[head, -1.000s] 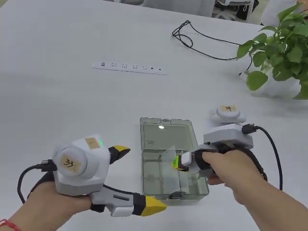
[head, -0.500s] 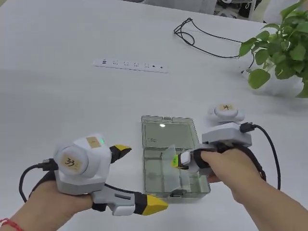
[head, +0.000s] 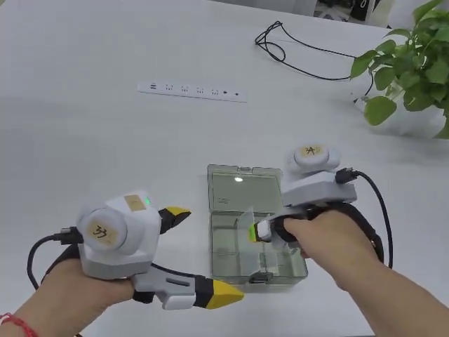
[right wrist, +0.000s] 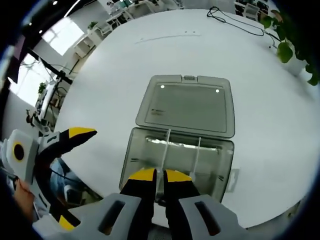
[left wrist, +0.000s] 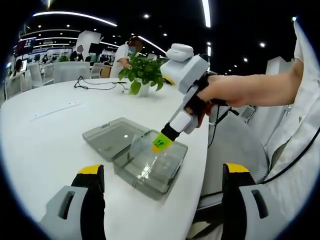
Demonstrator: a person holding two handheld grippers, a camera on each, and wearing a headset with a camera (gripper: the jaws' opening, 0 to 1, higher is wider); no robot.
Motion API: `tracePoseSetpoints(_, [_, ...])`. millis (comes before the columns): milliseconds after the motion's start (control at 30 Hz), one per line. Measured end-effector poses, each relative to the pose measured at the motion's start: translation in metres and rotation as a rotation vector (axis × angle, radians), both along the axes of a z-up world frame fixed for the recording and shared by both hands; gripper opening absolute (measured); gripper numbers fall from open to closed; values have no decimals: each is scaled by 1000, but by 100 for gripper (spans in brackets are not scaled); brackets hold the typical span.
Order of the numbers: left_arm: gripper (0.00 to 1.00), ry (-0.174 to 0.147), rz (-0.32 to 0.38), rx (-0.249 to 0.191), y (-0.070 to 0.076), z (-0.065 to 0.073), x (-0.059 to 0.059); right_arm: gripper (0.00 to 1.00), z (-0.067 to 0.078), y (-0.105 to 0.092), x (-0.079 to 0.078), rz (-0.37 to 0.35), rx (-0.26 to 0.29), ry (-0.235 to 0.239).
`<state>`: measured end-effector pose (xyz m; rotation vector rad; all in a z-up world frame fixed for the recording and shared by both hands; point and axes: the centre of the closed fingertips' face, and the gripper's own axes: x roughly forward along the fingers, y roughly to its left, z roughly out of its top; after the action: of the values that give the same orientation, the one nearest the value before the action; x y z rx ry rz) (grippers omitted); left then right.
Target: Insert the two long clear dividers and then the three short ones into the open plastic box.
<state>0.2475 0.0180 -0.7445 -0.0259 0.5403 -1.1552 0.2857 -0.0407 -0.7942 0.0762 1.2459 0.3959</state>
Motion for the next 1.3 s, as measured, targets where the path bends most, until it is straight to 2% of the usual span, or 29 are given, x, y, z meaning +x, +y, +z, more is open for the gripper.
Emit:
tracePoseSetpoints(167, [100,-2,1,-3,0,0,1,7,0,2,1,54,-44,-22])
tracePoseSetpoints(333, [100,0,0,0,0,0,1,7,-2,7,2,94,-52,-34])
tracePoseSetpoints(700, [100,-11,-13,23,2,-5,0,9,-17,11,1,91,48,-6])
tracePoseSetpoints(967, [100,-17,-13,40,5,-10,4,9,-25,12,0,82,83,11])
tracePoseSetpoints(1300, [100,-16,-8,39,3,-7,5,10,-25,12,0,68,137,14])
